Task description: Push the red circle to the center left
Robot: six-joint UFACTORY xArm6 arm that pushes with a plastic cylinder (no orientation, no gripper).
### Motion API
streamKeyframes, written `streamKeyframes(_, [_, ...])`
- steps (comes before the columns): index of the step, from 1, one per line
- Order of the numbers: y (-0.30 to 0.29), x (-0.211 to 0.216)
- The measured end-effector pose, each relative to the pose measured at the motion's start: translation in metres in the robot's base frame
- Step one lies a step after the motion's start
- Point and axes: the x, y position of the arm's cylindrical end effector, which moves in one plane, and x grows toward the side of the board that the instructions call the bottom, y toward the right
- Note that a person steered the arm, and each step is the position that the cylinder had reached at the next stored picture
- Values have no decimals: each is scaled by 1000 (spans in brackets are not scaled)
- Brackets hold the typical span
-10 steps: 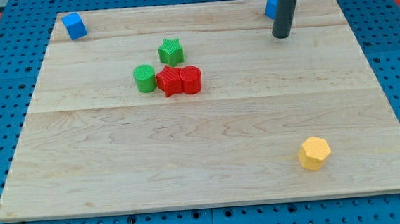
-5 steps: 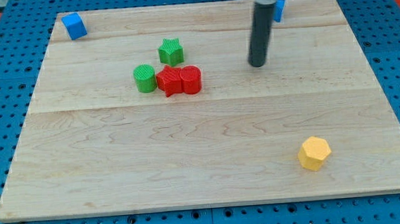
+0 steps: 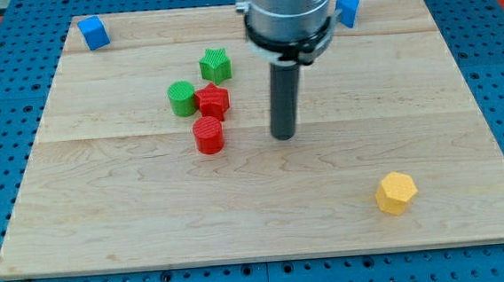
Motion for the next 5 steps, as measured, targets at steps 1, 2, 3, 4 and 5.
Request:
streamKeyframes(1, [-92, -5])
streamKeyframes(2, [-183, -9])
streamKeyframes(3, [-218, -24])
streamKeyframes(4, [-219, -24])
streamKeyframes(5, [-225, -24])
